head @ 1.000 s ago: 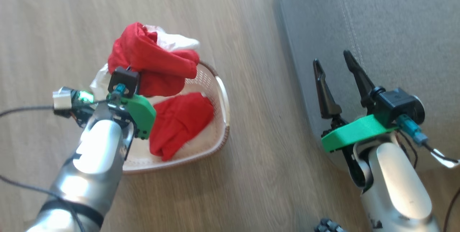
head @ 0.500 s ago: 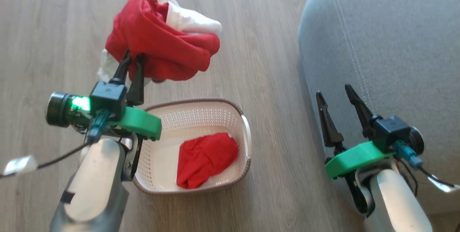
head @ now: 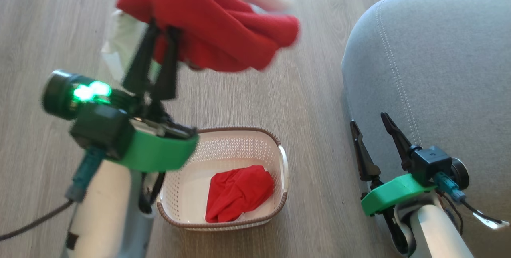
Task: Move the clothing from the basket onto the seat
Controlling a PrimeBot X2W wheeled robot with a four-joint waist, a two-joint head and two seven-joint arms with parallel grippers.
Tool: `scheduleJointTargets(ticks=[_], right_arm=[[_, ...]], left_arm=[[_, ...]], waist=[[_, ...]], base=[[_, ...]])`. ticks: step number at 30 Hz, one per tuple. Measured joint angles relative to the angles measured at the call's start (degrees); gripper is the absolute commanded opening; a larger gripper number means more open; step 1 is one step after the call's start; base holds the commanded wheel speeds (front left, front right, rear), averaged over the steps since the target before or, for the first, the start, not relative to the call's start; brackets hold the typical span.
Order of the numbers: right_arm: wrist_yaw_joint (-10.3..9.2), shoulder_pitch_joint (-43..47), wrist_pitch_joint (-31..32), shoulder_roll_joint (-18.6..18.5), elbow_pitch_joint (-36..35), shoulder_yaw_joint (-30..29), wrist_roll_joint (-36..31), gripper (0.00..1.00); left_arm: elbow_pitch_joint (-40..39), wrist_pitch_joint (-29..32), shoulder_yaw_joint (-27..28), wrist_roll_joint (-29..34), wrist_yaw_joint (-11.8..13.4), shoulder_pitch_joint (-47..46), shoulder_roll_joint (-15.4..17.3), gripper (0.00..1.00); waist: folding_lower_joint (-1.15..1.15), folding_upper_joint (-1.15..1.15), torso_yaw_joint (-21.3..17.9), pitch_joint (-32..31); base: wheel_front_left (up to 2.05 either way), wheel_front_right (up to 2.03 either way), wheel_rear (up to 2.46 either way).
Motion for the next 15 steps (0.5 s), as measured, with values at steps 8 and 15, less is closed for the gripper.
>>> scheduleJointTargets(ticks=[8, 15], right_arm=[[0.0, 1.4, 0.0, 0.0, -0.8, 0.4, 0.0, 1.0], [0.0, 1.4, 0.0, 0.0, -1.2, 0.8, 0.0, 1.0]], left_arm=[[-0.4, 0.0, -6.2, 0.7, -4.7, 4.3, -0.5, 0.0], [-0.6, 0.0, -8.7, 0.7, -5.9, 7.5, -0.5, 0.0]], waist=[[0.0, 0.0, -0.2, -1.4], [0.0, 0.0, -0.6, -1.5]], base=[[0.0, 0.0, 0.0], [0.0, 0.0, 0.0]])
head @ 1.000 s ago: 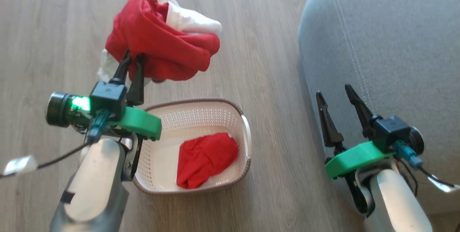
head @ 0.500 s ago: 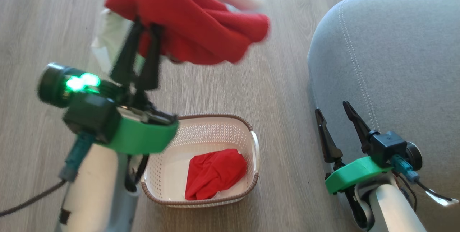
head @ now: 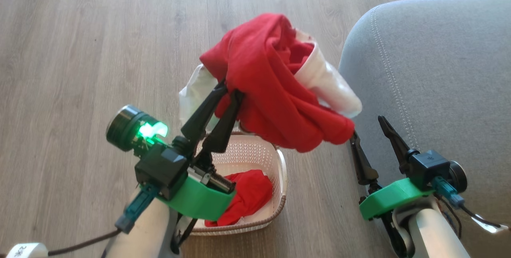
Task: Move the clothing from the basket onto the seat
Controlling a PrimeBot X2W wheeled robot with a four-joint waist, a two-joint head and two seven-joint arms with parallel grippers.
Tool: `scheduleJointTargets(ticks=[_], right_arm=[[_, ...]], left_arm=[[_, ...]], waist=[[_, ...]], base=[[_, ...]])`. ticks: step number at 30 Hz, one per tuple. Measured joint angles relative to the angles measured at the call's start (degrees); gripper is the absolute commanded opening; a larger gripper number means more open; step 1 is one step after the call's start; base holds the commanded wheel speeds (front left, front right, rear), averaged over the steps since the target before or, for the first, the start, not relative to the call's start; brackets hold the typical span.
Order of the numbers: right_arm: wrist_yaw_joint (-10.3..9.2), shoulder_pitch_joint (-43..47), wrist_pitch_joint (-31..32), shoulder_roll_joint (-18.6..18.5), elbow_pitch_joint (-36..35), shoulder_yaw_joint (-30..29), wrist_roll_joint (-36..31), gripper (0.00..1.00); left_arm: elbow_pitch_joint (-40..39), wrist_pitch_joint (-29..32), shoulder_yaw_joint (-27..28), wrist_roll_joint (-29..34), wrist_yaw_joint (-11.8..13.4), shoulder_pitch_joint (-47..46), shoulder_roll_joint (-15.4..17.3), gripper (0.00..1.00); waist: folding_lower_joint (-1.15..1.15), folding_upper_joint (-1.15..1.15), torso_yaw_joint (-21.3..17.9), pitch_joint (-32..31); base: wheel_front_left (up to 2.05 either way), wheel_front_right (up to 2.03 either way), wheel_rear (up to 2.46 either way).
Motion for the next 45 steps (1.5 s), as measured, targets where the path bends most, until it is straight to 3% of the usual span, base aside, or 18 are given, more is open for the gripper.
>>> scheduleJointTargets(ticks=[28, 33, 45], right_arm=[[0.0, 0.3, 0.0, 0.0, -1.8, 0.7, -0.5, 1.0], [0.0, 0.2, 0.0, -0.8, -3.5, 5.0, -0.9, 1.0], [0.0, -0.5, 0.0, -11.1, -16.1, 20.7, 0.8, 1.0]], left_arm=[[-0.5, 0.0, 1.0, -0.2, 0.3, 0.3, 0.0, 0.0], [-0.5, 0.0, 1.1, -0.2, 0.3, 0.2, 0.0, 0.0], [0.4, 0.0, 1.3, -0.2, 0.0, 0.1, -0.1, 0.0]], waist=[[0.01, 0.0, -0.1, 1.4], [0.01, 0.0, -0.4, 1.6], [0.01, 0.0, -0.1, 2.2]], base=[[0.0, 0.0, 0.0], [0.0, 0.0, 0.0], [0.0, 0.0, 0.0]])
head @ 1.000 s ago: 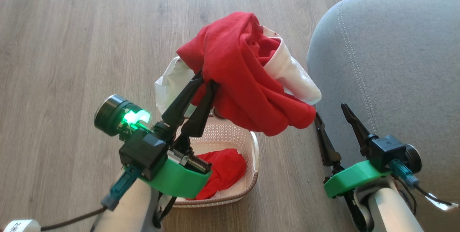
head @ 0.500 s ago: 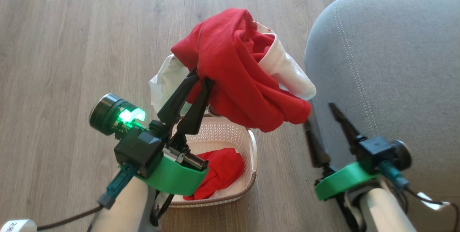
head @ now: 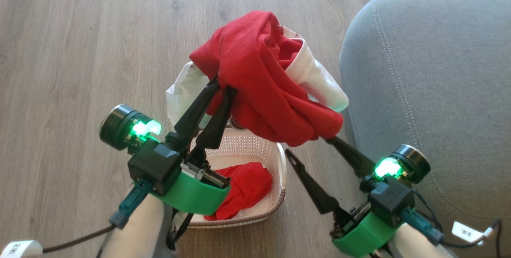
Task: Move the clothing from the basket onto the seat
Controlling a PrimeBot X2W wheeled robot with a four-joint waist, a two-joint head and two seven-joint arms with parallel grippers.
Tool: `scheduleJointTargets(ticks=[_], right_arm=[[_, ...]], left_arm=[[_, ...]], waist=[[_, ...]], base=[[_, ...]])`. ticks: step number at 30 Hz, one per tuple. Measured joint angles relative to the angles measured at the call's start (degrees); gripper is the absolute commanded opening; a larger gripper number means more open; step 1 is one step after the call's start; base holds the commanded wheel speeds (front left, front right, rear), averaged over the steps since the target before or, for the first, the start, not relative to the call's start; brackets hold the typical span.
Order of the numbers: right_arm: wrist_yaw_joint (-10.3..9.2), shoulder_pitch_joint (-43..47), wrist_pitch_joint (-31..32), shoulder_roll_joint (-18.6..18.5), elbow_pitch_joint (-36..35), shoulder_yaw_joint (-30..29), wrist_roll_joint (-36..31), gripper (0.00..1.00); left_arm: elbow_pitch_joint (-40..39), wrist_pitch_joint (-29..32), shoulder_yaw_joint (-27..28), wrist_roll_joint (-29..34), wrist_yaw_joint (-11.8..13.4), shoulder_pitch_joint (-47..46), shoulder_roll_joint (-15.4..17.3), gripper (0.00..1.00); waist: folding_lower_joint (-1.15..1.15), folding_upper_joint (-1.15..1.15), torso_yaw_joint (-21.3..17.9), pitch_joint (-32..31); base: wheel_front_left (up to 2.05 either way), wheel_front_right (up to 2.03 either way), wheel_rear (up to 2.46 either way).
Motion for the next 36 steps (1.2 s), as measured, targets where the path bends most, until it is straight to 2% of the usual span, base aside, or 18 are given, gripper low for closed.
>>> scheduleJointTargets(ticks=[13, 20, 25, 32, 36], right_arm=[[0.0, 0.1, 0.0, -1.7, -8.3, 4.6, -1.1, 1.0], [0.0, 0.7, 0.0, -2.4, -10.0, 4.5, -2.3, 1.0], [0.0, 3.7, 0.0, -2.6, -9.7, 3.3, -3.7, 1.0], [0.0, 5.5, 0.0, -2.5, -7.7, -2.8, -4.8, 1.0], [0.0, 6.1, 0.0, -2.4, -7.6, -3.2, -5.3, 1.0]], left_arm=[[2.6, 0.0, 2.6, 0.7, -0.4, 0.0, -0.1, 0.0], [3.6, 0.0, 4.1, 1.2, -0.5, 0.0, -0.2, 0.0], [4.0, 0.0, 5.2, 1.2, -0.5, 0.0, -0.2, 0.0], [4.1, 0.0, 5.2, 1.2, -0.2, 0.0, -0.2, 0.0], [4.1, 0.0, 5.2, 1.2, -0.2, 0.0, -0.2, 0.0]], waist=[[0.0, 0.0, -0.2, -1.1], [0.0, 0.0, -0.7, -1.1], [0.0, 0.0, -1.0, -1.3], [0.0, 0.0, -1.4, -1.8], [0.0, 0.0, -1.4, -1.7]], base=[[0.0, 0.0, 0.0], [0.0, 0.0, 0.0], [0.0, 0.0, 0.0], [0.0, 0.0, 0.0], [0.0, 0.0, 0.0]])
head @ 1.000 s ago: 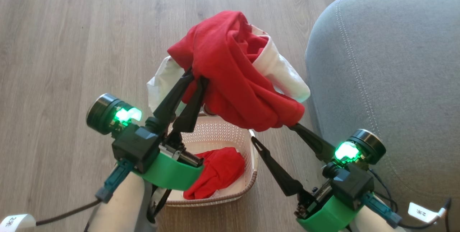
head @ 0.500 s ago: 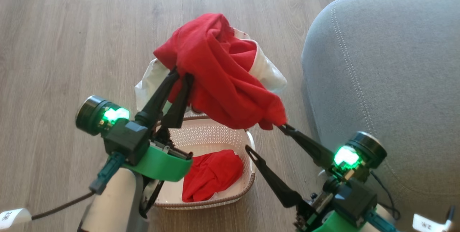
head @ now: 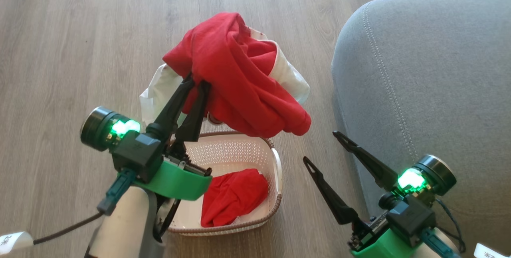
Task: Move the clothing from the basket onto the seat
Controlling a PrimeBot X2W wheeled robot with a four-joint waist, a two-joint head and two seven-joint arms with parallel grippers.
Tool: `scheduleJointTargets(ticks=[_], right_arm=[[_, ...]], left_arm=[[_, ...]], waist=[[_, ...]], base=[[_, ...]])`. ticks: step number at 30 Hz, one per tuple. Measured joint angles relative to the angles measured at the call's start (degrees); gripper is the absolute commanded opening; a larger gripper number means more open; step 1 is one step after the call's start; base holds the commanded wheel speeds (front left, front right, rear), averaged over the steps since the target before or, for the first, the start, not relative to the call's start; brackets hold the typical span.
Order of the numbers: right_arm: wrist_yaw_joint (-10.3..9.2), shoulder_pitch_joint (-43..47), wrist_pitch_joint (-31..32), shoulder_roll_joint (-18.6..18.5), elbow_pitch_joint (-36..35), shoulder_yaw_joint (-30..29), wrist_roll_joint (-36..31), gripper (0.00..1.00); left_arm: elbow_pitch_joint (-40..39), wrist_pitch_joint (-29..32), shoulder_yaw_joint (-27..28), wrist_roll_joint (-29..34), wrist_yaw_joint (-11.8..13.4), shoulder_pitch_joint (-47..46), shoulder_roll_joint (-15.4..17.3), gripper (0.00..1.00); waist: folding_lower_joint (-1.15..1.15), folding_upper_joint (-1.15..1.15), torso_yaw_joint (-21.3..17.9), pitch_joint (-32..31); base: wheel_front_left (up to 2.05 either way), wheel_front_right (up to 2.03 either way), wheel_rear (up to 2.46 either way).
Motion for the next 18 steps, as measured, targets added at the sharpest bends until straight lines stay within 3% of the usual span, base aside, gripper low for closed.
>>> scheduleJointTargets(ticks=[5, 18], right_arm=[[0.0, -0.2, 0.0, 0.0, -0.8, 0.4, -0.1, 1.0], [0.01, -2.8, 0.0, 0.8, 0.8, 0.4, -2.3, 1.0]], left_arm=[[0.0, 0.0, -0.5, 0.0, -0.1, 0.0, 0.0, 0.0], [-0.3, 0.0, -7.7, 1.0, -0.8, 0.0, 0.0, 0.0]], waist=[[0.0, 0.0, 0.1, 0.2], [0.0, 0.0, 1.6, 1.1]], base=[[0.0, 0.0, 0.0], [0.0, 0.0, 0.0]])
